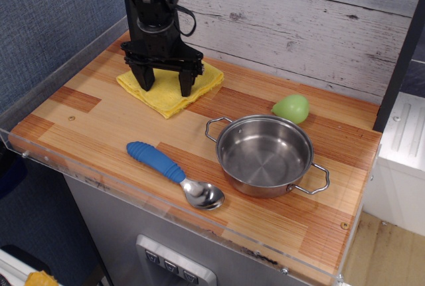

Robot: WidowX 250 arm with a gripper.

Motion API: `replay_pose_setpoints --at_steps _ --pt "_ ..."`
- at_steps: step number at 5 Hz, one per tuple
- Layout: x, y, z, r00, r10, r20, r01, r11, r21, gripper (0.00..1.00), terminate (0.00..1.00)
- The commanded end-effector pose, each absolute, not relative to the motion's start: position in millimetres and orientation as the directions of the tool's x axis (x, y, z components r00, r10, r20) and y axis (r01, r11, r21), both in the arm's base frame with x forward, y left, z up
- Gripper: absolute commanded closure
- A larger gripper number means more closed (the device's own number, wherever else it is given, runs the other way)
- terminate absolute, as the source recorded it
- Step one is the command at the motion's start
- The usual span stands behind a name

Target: Put the napkin in the upper left hand corner.

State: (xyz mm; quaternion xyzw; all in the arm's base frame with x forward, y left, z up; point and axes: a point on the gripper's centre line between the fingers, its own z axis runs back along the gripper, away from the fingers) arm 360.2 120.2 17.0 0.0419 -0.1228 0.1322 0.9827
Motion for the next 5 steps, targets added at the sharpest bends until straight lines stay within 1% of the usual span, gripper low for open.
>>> replay_pose_setpoints --at_steps 1,2,3,5 --pt "363 152 32 0.912 0.285 0.295 -0.319 0.945 0.071 0.0 0.0" --pt "364 163 40 0.907 0.283 0.311 -0.324 0.942 0.088 0.0 0.0" --pt "365 157 41 0.909 0.277 0.311 -0.316 0.945 0.082 0.0 0.0" --pt "365 146 50 0.906 0.27 0.326 -0.309 0.948 0.074 0.0 0.0"
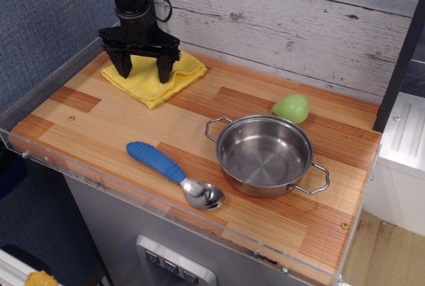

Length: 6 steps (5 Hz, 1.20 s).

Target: Put the napkin in the upper left hand corner.

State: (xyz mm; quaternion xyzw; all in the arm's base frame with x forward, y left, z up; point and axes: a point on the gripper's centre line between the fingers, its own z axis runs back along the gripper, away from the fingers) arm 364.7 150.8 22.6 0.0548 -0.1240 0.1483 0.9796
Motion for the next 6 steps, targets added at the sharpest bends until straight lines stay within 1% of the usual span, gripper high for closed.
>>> replay_pose_setpoints --at_steps 1,3,4,5,6 --pt "363 142 55 0.902 0.267 0.338 -0.307 0.949 0.069 0.0 0.0" --pt "362 131 92 0.884 0.244 0.399 -0.288 0.956 0.053 0.0 0.0" --pt "352 126 115 0.868 0.246 0.432 -0.294 0.955 0.046 0.0 0.0" --pt "340 121 142 0.855 0.238 0.461 -0.294 0.954 0.052 0.0 0.0" --pt "325 113 170 0.845 0.233 0.482 -0.287 0.957 0.04 0.0 0.0"
